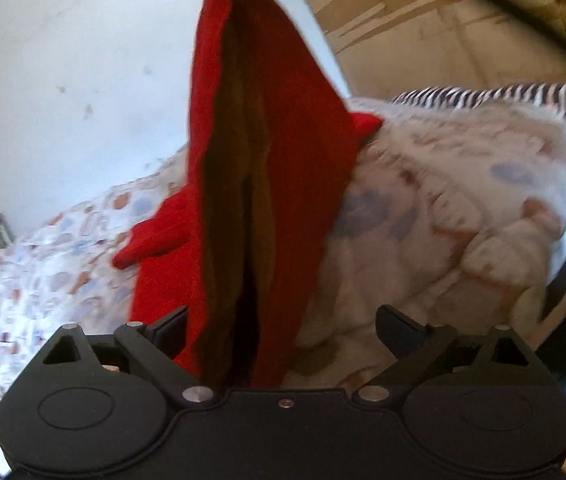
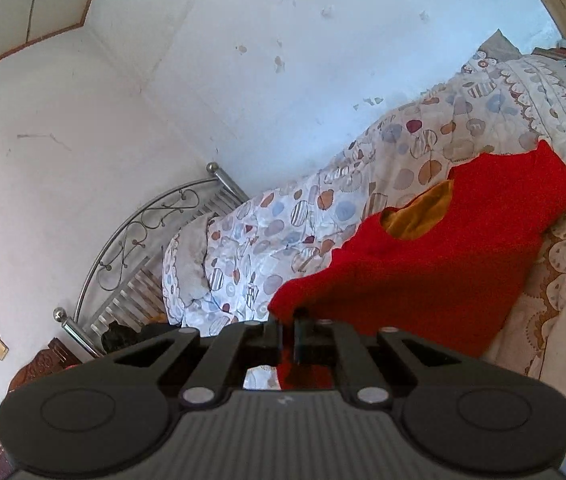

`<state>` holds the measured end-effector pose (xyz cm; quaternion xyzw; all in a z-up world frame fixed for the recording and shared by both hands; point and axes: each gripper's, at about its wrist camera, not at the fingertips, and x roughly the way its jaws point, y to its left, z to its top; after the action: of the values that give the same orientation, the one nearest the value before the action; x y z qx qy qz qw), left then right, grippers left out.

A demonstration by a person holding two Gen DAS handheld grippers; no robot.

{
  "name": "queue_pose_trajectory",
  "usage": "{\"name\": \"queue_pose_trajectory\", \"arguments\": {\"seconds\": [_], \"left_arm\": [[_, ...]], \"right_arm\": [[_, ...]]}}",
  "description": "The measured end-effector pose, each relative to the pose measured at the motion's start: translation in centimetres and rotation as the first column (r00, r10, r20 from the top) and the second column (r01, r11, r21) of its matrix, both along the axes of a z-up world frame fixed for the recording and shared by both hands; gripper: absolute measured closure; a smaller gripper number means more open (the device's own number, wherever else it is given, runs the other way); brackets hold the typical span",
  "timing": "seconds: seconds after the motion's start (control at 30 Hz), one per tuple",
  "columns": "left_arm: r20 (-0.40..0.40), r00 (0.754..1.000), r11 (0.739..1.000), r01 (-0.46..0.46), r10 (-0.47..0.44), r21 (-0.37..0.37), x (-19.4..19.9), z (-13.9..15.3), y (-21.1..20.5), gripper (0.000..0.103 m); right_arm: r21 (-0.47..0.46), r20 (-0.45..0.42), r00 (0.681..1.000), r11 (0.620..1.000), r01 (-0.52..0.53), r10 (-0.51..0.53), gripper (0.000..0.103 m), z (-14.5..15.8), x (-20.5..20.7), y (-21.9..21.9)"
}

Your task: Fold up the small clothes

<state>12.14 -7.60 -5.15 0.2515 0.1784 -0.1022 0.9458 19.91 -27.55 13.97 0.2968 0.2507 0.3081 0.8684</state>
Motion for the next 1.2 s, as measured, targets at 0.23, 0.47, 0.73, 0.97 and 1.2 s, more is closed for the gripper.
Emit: {"name": "queue_pose_trajectory", "arguments": {"seconds": [0.23, 0.47, 0.73, 0.97, 1.2], "left_arm": [[0.009, 0.994, 0.988, -0.107, 0.107, 0.112, 0.5, -0.9, 2.8, 0.048], [0.098, 0.984, 0.986, -0.155, 0.149, 0.055, -0.5, 0.1, 6.4, 0.095], [0.170, 0.981, 0.992, -0.071, 0.089, -0.105, -0.6, 6.6, 10.3, 0.096], [0.057, 0.998, 0.970, 0.022, -0.008, -0.241, 4.7, 12.6, 11.4, 0.096], [-0.075, 0.994, 0.959, 0.058, -0.082, -0.279, 8.5, 14.7, 10.6, 0.096]], "right_arm": [[0.046, 0.018, 0.999, 0.998, 0.040, -0.041, 0.097, 0.5, -0.2, -2.3], [0.078, 0.012, 0.997, 0.994, 0.080, -0.082, 0.097, -0.1, -1.2, -4.8], [-0.034, -0.011, 0.992, 0.992, 0.124, -0.124, 0.097, -1.9, -3.6, -7.7], [-0.130, -0.093, 0.982, 0.980, 0.151, -0.164, 0.097, -4.8, -4.3, -9.4], [-0.256, -0.110, 0.980, 0.957, 0.133, -0.166, 0.088, -8.1, -6.0, -10.2]]}}
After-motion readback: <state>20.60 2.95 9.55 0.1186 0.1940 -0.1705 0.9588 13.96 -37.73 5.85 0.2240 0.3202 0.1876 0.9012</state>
